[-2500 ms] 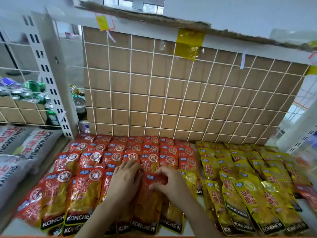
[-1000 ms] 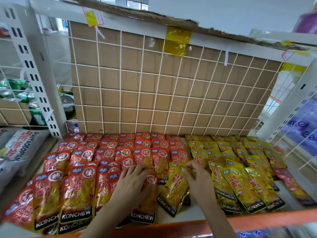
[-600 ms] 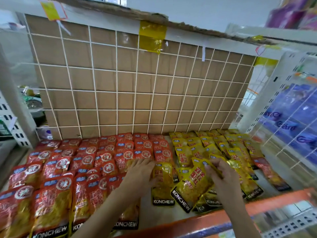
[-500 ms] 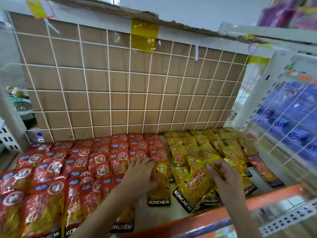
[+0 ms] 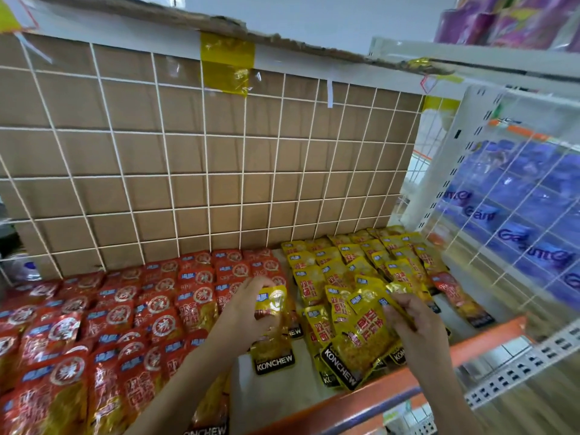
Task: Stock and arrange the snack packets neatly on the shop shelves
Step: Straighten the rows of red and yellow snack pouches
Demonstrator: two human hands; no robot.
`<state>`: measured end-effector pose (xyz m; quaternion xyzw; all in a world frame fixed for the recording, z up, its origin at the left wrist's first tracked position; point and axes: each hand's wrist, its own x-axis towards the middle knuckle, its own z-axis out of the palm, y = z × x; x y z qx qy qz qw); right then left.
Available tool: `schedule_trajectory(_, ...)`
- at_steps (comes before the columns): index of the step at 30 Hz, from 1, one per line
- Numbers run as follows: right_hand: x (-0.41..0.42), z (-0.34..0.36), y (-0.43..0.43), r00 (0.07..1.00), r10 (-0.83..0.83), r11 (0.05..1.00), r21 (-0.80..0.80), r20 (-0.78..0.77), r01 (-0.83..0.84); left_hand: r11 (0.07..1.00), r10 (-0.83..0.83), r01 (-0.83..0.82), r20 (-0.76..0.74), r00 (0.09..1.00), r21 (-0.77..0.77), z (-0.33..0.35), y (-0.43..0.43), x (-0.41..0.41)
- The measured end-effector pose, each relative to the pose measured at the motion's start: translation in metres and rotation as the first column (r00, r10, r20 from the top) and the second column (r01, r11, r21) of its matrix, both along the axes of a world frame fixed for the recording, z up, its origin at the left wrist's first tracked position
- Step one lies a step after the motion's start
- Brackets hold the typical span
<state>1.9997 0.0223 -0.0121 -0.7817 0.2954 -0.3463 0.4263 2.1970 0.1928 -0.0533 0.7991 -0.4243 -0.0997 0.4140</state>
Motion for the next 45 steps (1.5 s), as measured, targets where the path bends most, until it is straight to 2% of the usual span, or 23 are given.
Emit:
schedule_trajectory(4,-0.002,-0.003,-0.005,1.0,-0.004,1.0,0.022,-0.001,0.004,0.998,-0.021,0.018,-0.056,0.998,-0.056,-0.001,0.004,0.003)
schedule_trajectory(10,-0.011,-0.007,-0.019,0.998,-0.055,0.998,0.018,0.015,0.055,0.967,0.07,-0.125,-0.241,0.968,-0.222,0.017,0.0,0.004)
schedule_trajectory(16,-0.035,-0.014,-0.053,0.986,-0.166,0.982,0.099,0.031,0.162,0.951,0.065,-0.154,-0.313,0.948,-0.268,0.03,-0.025,-0.007)
schedule_trajectory(20,-0.055,-0.018,-0.083,0.973,-0.223,0.966,0.146,0.057,0.212,0.965,0.046,-0.13,-0.343,0.938,-0.226,0.028,-0.058,-0.023)
schedule_trajectory(27,-0.087,-0.036,-0.147,0.958,-0.282,0.943,0.198,0.052,0.267,0.981,-0.042,-0.017,-0.301,0.953,-0.191,0.028,-0.138,-0.058)
schedule_trajectory(34,-0.1,-0.043,-0.203,0.959,-0.264,0.94,0.249,0.105,0.231,0.985,-0.151,0.114,-0.319,0.936,-0.13,0.024,-0.221,-0.079)
schedule_trajectory(37,-0.099,-0.044,-0.222,0.965,-0.237,0.95,0.233,0.113,0.206,0.99,-0.142,0.14,-0.318,0.937,-0.027,0.019,-0.249,-0.084)
schedule_trajectory(41,-0.095,-0.045,-0.243,0.979,-0.195,0.969,0.167,0.054,0.183,0.995,-0.087,0.099,-0.307,0.948,0.024,0.013,-0.276,-0.092)
schedule_trajectory(43,-0.091,-0.047,-0.25,0.983,-0.18,0.969,0.179,0.031,0.172,0.994,-0.056,0.077,-0.244,0.968,0.075,0.011,-0.286,-0.098)
schedule_trajectory(45,-0.083,-0.046,-0.255,0.986,-0.165,0.97,0.184,0.003,0.161,0.982,-0.033,0.044,-0.062,0.998,0.186,0.006,-0.294,-0.103)
